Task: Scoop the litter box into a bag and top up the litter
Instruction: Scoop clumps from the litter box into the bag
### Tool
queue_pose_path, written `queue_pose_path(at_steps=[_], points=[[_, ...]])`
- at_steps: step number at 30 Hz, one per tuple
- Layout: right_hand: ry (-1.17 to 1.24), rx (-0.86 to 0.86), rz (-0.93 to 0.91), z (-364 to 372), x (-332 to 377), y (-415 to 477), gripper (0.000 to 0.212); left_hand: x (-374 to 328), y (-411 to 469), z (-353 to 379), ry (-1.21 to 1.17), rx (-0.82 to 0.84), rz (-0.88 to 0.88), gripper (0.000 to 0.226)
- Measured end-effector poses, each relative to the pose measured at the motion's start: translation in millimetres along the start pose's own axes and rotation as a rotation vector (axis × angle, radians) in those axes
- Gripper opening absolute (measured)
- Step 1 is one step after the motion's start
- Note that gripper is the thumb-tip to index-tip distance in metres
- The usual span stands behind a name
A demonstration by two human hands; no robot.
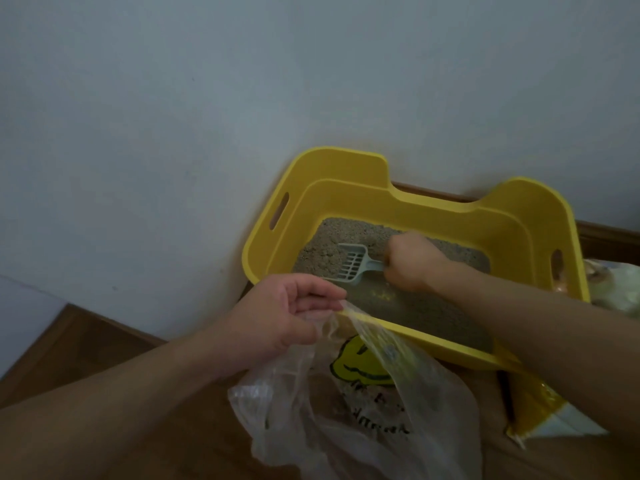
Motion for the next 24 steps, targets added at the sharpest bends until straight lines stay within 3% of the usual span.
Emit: queue_pose_path(at_steps=[15,24], points=[[0.04,-0.011,-0.047,25.1,20.6,24.6,0.014,-0.3,1.6,1.7,-0.028,0.032,-0.01,0.055],[0.126,-0.025,-0.08,31.5,9.3,29.3,0.033,-1.2,0.9,1.1,-0.006,0.028,-0.006,0.055]])
Point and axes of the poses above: each hand's wrist, its own y-axis towards the middle knuckle, its own z-axis out of the palm, x = y × z, the point moved 10 cm from there along y, towards the middle knuckle, and after that the axes turned 3 degrees about -x, right-handed, at the moved point
